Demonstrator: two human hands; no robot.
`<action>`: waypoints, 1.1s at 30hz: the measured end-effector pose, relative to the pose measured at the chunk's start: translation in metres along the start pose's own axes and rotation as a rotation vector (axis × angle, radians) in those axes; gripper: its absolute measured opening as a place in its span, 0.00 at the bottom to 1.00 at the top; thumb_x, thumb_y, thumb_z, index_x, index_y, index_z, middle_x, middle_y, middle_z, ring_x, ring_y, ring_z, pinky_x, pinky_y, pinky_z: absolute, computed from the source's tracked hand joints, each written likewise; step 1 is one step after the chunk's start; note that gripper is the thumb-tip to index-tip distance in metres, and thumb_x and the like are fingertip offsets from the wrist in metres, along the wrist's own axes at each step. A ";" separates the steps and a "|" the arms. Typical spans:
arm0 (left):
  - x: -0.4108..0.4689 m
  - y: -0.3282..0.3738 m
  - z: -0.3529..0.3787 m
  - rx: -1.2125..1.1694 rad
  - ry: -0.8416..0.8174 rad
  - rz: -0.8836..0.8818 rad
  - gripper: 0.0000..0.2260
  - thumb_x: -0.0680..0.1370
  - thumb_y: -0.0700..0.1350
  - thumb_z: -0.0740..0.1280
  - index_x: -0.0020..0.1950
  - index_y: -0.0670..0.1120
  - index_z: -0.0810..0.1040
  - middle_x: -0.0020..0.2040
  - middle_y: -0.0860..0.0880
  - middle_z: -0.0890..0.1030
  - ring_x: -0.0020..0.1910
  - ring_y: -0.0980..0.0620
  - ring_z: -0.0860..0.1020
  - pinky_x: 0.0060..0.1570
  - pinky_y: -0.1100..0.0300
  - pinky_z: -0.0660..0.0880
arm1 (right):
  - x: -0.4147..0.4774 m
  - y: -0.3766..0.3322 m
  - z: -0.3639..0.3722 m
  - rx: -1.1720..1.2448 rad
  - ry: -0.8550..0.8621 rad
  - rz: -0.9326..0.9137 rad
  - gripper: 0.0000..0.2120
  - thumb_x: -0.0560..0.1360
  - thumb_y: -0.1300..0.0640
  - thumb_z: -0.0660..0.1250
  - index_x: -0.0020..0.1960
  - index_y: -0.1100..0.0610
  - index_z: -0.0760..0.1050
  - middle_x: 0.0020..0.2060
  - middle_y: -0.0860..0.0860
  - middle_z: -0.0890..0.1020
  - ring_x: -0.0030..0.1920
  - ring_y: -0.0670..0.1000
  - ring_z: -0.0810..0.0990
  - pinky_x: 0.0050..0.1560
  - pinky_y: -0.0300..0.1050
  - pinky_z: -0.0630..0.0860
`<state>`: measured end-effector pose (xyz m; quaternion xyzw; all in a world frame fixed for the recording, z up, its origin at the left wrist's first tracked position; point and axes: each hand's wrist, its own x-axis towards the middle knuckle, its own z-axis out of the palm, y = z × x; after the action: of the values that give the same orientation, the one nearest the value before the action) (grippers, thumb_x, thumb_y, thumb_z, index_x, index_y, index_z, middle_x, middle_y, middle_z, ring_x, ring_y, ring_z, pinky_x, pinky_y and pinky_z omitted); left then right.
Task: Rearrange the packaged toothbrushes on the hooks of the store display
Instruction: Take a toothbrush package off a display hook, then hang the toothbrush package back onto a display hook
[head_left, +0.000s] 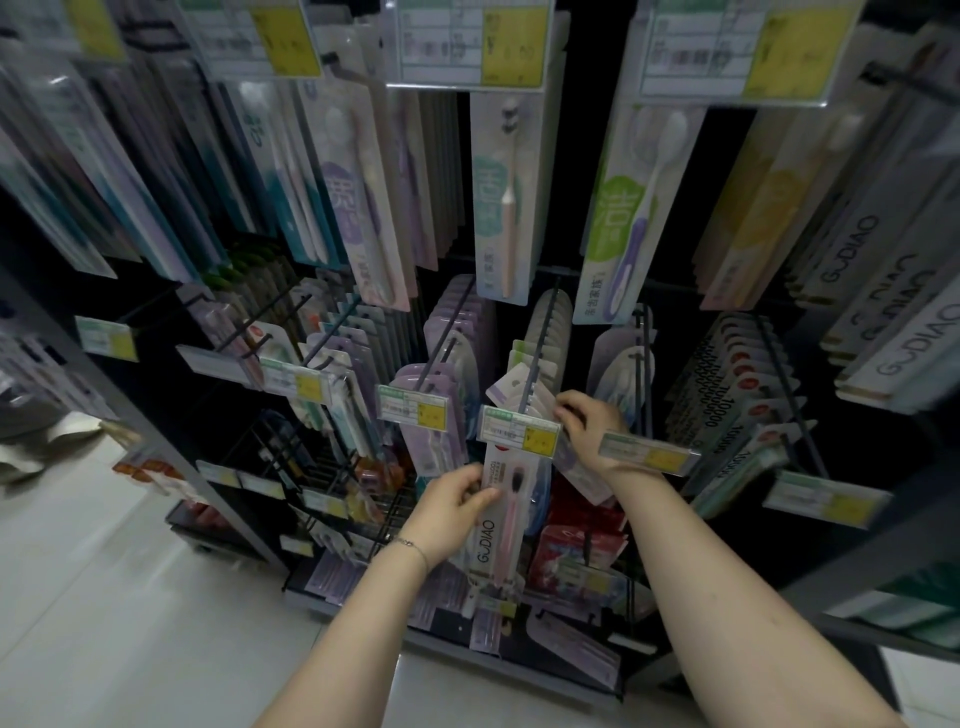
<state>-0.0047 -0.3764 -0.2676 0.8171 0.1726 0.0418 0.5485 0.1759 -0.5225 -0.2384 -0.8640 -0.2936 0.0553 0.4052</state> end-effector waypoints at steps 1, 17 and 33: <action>0.000 0.000 0.000 0.001 0.000 0.001 0.08 0.82 0.42 0.66 0.59 0.51 0.80 0.51 0.50 0.84 0.34 0.65 0.76 0.43 0.64 0.77 | -0.002 0.000 0.000 -0.005 -0.005 0.012 0.06 0.80 0.60 0.64 0.51 0.59 0.79 0.43 0.54 0.83 0.45 0.52 0.80 0.41 0.41 0.69; 0.002 0.003 -0.002 0.073 0.015 0.002 0.07 0.82 0.43 0.65 0.58 0.47 0.80 0.51 0.49 0.84 0.37 0.65 0.78 0.42 0.65 0.78 | -0.034 0.048 0.014 0.073 -0.074 0.349 0.06 0.81 0.47 0.59 0.52 0.47 0.72 0.53 0.56 0.79 0.56 0.58 0.78 0.61 0.56 0.73; 0.001 0.002 -0.003 0.140 0.061 0.015 0.08 0.82 0.43 0.65 0.58 0.44 0.80 0.49 0.48 0.84 0.37 0.63 0.75 0.41 0.70 0.74 | -0.080 0.043 0.014 0.334 0.180 0.430 0.05 0.82 0.52 0.60 0.55 0.49 0.74 0.47 0.54 0.80 0.50 0.56 0.80 0.54 0.51 0.77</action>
<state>-0.0038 -0.3747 -0.2646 0.8531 0.1857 0.0586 0.4841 0.1250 -0.5785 -0.2907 -0.8291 -0.0534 0.1108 0.5454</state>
